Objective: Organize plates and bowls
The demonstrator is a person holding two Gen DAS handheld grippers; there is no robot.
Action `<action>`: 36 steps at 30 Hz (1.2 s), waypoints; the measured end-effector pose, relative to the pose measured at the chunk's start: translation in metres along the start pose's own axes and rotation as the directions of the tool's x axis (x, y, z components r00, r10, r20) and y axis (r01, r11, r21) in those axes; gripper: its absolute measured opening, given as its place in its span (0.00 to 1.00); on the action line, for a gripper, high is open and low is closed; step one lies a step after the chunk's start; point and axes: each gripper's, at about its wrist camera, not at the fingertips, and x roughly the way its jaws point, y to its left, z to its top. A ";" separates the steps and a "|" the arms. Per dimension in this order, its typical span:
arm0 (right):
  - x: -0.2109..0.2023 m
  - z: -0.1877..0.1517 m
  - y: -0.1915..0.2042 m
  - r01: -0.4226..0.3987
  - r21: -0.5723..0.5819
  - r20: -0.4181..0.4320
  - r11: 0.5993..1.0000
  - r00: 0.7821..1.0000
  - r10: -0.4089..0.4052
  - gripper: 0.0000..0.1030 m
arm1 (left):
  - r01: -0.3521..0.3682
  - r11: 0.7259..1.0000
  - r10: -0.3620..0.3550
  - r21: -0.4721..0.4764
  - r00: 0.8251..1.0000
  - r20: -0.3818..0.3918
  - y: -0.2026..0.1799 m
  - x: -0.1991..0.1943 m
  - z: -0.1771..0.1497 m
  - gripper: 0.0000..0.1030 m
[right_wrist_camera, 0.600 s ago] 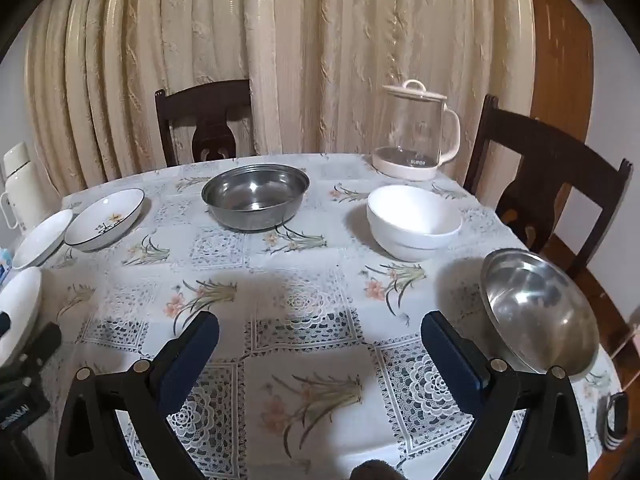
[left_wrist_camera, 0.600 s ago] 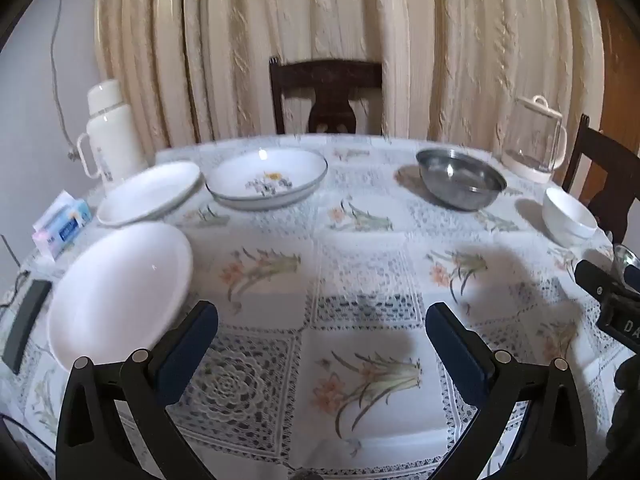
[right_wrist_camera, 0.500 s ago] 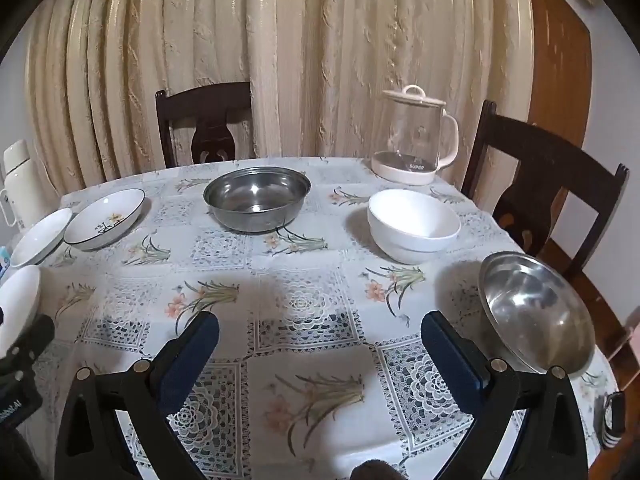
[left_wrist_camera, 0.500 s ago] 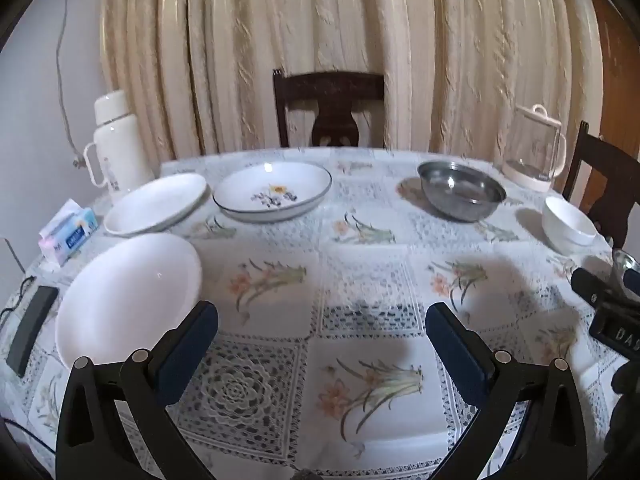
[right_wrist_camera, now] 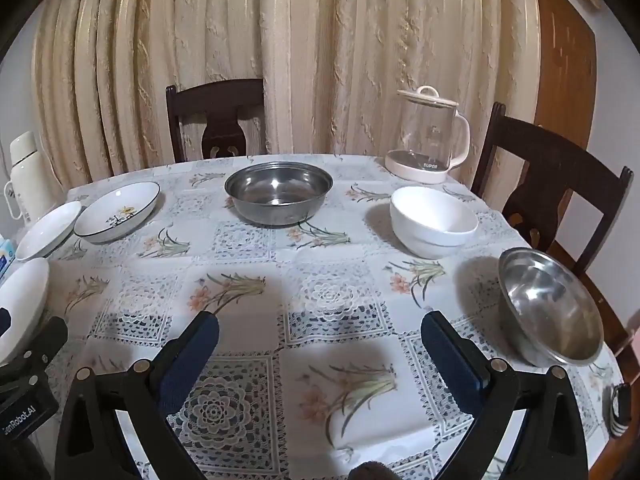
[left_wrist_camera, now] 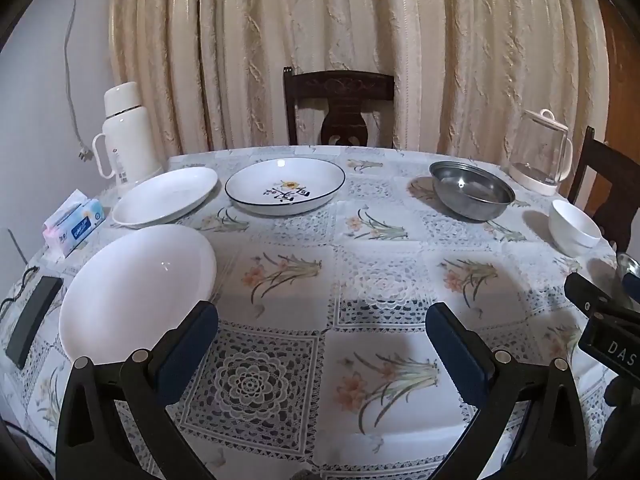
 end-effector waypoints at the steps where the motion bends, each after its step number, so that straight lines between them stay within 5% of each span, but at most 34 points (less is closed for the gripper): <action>1: 0.001 -0.001 0.001 -0.001 0.001 -0.005 1.000 1.000 0.001 1.00 | 0.000 1.000 0.000 0.002 1.000 -0.003 0.003 0.001 0.004 1.00; 36: -0.001 -0.007 0.061 -0.067 -0.001 -0.046 0.998 0.997 0.067 1.00 | -0.036 0.999 0.037 -0.036 0.999 0.010 0.053 -0.002 -0.018 1.00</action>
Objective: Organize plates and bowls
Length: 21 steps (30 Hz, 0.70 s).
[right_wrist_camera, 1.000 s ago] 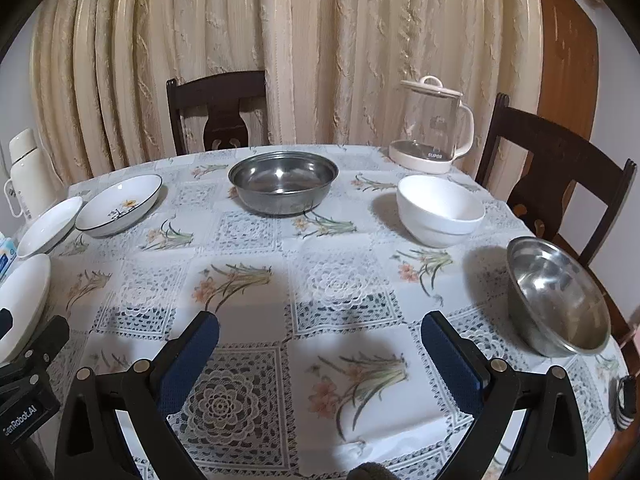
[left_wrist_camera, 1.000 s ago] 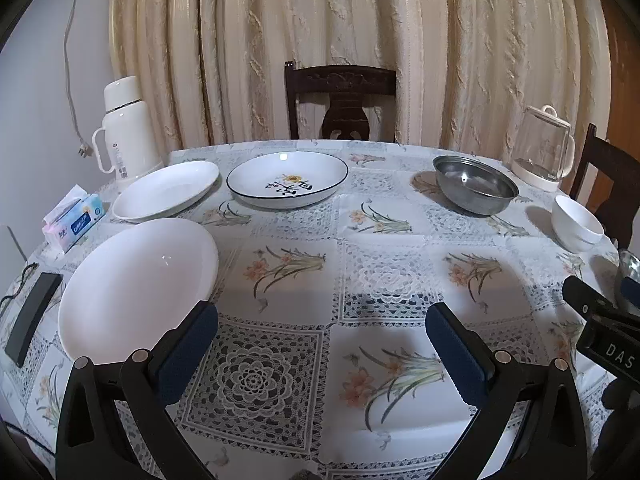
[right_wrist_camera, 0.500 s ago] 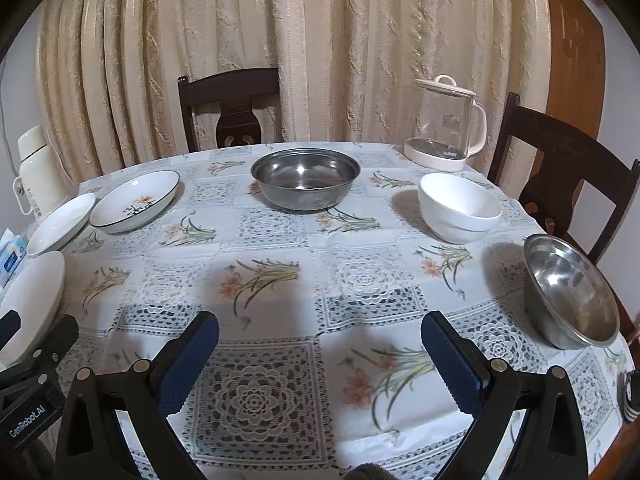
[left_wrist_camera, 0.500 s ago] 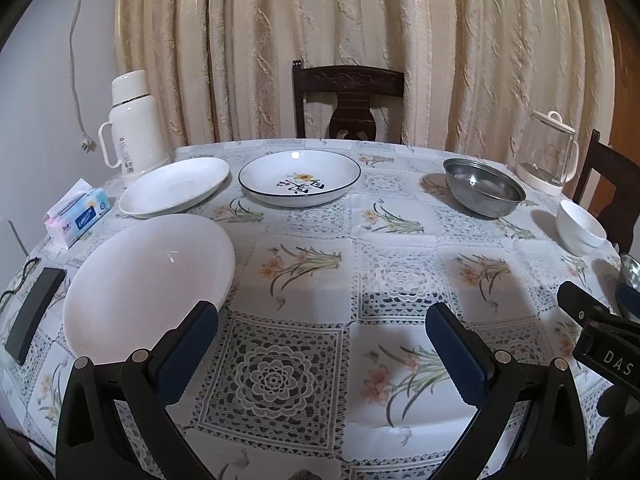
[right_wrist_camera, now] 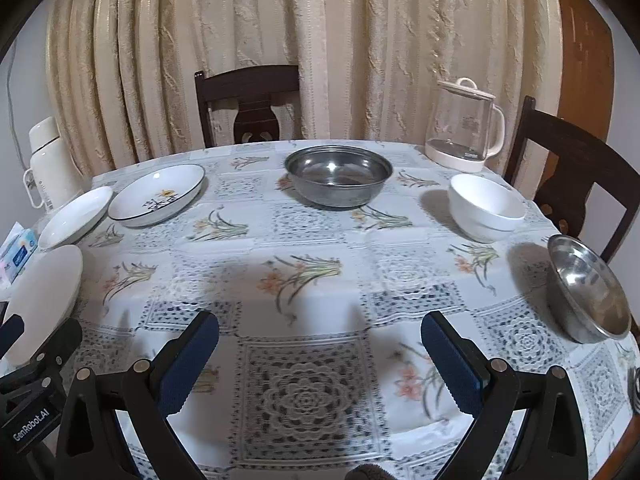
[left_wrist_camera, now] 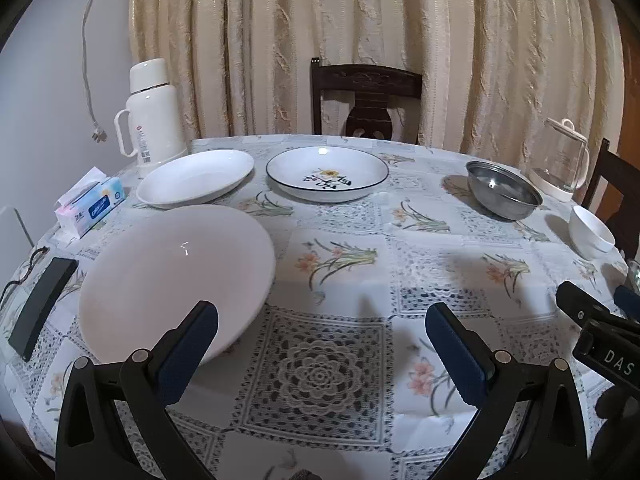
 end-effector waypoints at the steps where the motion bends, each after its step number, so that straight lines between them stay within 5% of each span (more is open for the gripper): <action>1: 0.000 -0.001 0.003 -0.003 -0.002 -0.002 1.000 1.000 0.003 1.00 | -0.001 1.000 0.001 0.001 1.000 -0.001 0.002 0.000 -0.001 1.00; 21: 0.020 -0.016 0.042 -0.022 -0.015 -0.077 1.000 0.997 0.021 1.00 | 0.016 0.999 -0.018 -0.029 0.996 -0.086 0.039 0.016 -0.009 1.00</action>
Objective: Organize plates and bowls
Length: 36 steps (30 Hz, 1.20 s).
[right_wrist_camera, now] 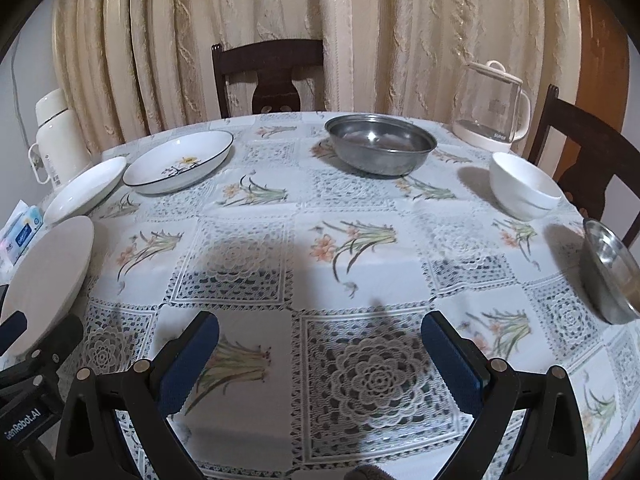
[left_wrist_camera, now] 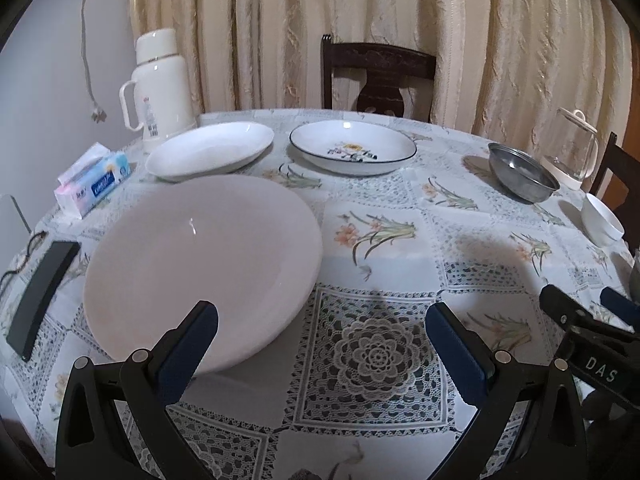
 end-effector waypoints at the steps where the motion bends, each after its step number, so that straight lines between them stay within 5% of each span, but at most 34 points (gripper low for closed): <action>1: 0.001 0.000 0.002 0.001 -0.002 -0.001 1.000 1.000 -0.001 1.00 | 0.002 1.000 -0.002 -0.003 1.000 -0.001 0.001 0.000 0.000 1.00; 36: 0.012 0.008 0.080 -0.136 -0.081 -0.030 0.987 0.991 0.134 1.00 | -0.070 0.995 0.071 -0.065 0.997 0.013 0.071 0.004 0.009 1.00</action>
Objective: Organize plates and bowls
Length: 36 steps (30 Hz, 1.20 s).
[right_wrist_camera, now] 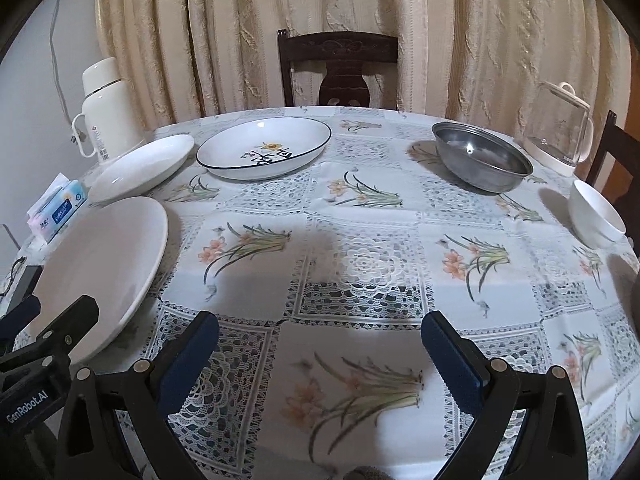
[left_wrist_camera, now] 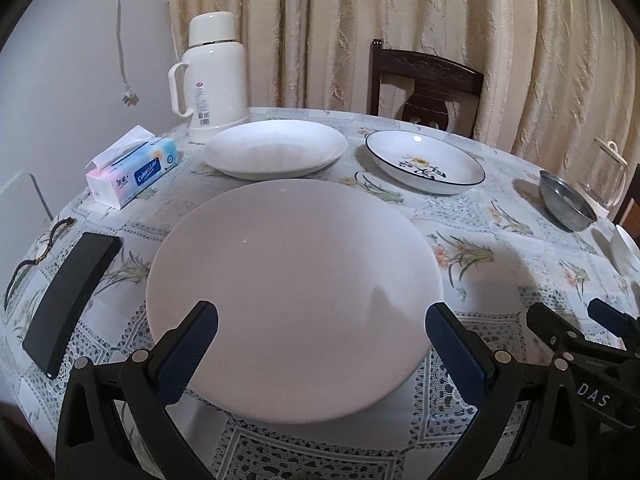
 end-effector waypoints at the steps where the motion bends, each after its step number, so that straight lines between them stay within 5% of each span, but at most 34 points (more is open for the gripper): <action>1: 0.000 0.000 0.000 0.001 0.000 -0.001 1.000 1.000 -0.001 1.00 | 0.001 1.000 -0.001 -0.001 1.000 0.000 0.000 0.000 0.000 1.00; 36: 0.020 0.009 0.039 -0.088 -0.045 -0.053 0.995 0.995 0.086 1.00 | -0.064 0.993 0.062 -0.099 0.998 -0.023 0.058 0.017 0.012 1.00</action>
